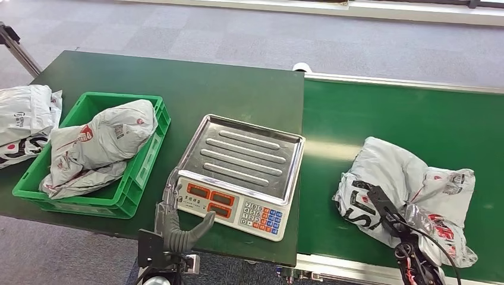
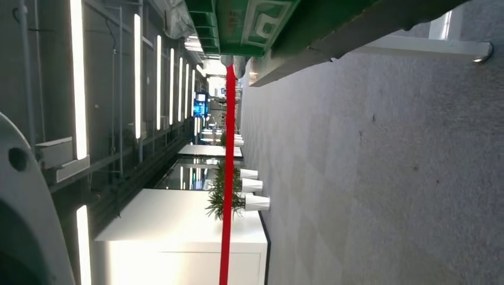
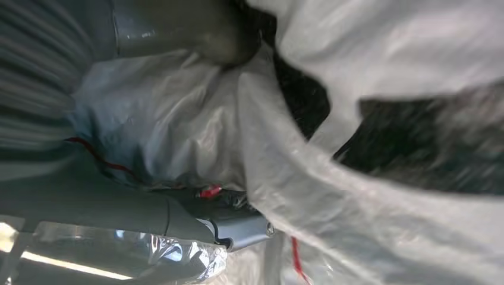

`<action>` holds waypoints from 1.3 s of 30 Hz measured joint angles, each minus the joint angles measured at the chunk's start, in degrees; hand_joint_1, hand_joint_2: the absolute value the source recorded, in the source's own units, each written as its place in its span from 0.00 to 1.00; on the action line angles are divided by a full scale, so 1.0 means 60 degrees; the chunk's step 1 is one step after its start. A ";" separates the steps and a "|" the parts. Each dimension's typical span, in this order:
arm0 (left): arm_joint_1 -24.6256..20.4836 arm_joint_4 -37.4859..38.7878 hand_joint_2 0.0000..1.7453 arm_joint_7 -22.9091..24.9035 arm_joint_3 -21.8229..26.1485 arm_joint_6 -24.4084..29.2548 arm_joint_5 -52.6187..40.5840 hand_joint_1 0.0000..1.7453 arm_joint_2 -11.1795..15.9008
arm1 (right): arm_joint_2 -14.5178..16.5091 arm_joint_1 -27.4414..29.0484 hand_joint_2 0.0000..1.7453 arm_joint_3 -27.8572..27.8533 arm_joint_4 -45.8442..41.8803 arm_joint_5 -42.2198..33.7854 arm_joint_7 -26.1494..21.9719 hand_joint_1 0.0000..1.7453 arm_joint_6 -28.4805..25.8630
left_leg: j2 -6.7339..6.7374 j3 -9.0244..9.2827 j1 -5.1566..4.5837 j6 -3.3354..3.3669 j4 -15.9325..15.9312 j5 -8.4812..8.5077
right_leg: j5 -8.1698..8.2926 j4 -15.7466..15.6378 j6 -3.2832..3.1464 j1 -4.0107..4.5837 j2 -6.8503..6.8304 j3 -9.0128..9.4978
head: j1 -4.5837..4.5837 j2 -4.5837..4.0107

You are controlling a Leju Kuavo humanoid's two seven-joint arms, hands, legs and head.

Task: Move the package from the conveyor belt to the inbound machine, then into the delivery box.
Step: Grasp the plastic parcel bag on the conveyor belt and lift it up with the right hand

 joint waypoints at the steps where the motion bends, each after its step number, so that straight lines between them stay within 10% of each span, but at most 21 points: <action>1: -0.0024 0.0039 1.00 0.0000 -0.0007 0.0005 -0.0015 0.00 -0.0009 | 0.0027 -0.0059 1.00 0.0086 0.0060 0.0078 0.0121 1.00 -0.0021 | 0.0000 0.0008 0.0000 0.0000 0.0000 0.0000 | 0.0000 -0.0001 0.0000 0.0000 0.0000 0.0007 | -0.0001 0.0000; 26: 0.0344 -0.0338 1.00 -0.0007 0.0102 0.0192 -0.0433 0.00 -0.0064 | 0.1407 0.1223 1.00 0.0390 -0.3491 -0.0793 -0.2492 1.00 -0.3009 | -0.0013 -0.0054 0.0001 -0.0003 0.0000 0.0005 | 0.0003 0.0003 -0.0005 -0.0002 -0.0014 -0.0037 | -0.0002 0.0000; 39: -0.0359 -0.0382 1.00 -0.0385 0.0212 -0.0340 -0.0623 0.00 -0.0055 | 0.2106 0.1668 1.00 0.2828 -0.7358 -0.0796 -0.4849 1.00 -0.3596 | -0.0006 -0.0066 0.0005 -0.0005 -0.0001 0.0009 | 0.0005 0.0006 -0.0008 0.0005 -0.0006 -0.0053 | -0.0001 0.0000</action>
